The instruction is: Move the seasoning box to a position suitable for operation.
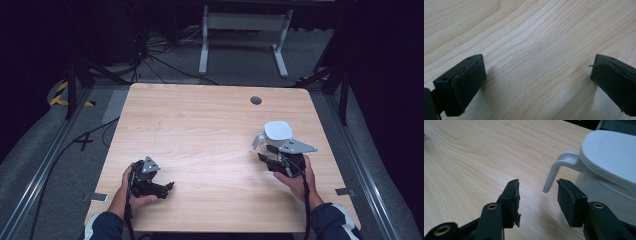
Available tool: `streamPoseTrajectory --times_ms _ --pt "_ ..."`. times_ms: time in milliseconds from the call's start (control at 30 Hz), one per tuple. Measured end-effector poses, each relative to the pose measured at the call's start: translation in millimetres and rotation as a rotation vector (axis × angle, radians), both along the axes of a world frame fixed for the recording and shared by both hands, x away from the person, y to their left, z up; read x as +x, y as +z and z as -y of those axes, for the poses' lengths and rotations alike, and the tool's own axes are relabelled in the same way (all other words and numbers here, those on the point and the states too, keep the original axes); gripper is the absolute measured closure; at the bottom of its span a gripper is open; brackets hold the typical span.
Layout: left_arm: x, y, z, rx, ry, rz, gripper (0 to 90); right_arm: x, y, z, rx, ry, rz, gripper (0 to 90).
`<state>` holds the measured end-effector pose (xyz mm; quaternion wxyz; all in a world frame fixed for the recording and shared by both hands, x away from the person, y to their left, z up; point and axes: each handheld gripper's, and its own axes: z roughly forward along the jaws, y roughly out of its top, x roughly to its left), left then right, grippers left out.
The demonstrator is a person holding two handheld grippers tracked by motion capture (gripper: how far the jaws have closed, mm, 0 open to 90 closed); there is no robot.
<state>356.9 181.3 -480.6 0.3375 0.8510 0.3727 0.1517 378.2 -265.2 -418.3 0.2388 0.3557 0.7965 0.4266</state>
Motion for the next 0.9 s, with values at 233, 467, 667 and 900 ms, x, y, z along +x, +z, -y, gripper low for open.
streamPoseTrajectory --times_ms 233,467,667,900 --pt "0.1 -0.3 0.1 -0.002 -0.001 0.002 0.2 19.1 -13.5 -18.8 -0.025 -0.083 -0.005 55.2" --pt "-1.1 -0.3 0.9 -0.011 -0.001 -0.015 0.2 26.2 -19.1 -23.2 -0.032 -0.125 0.021 58.5" --pt "-1.1 -0.3 0.9 -0.01 -0.001 -0.015 0.2 30.2 -21.0 -27.7 -0.026 -0.156 0.044 62.6" --pt "-1.2 -0.3 0.9 -0.011 -0.001 -0.015 0.2 32.7 -22.4 -37.1 -0.018 -0.247 0.081 66.9"
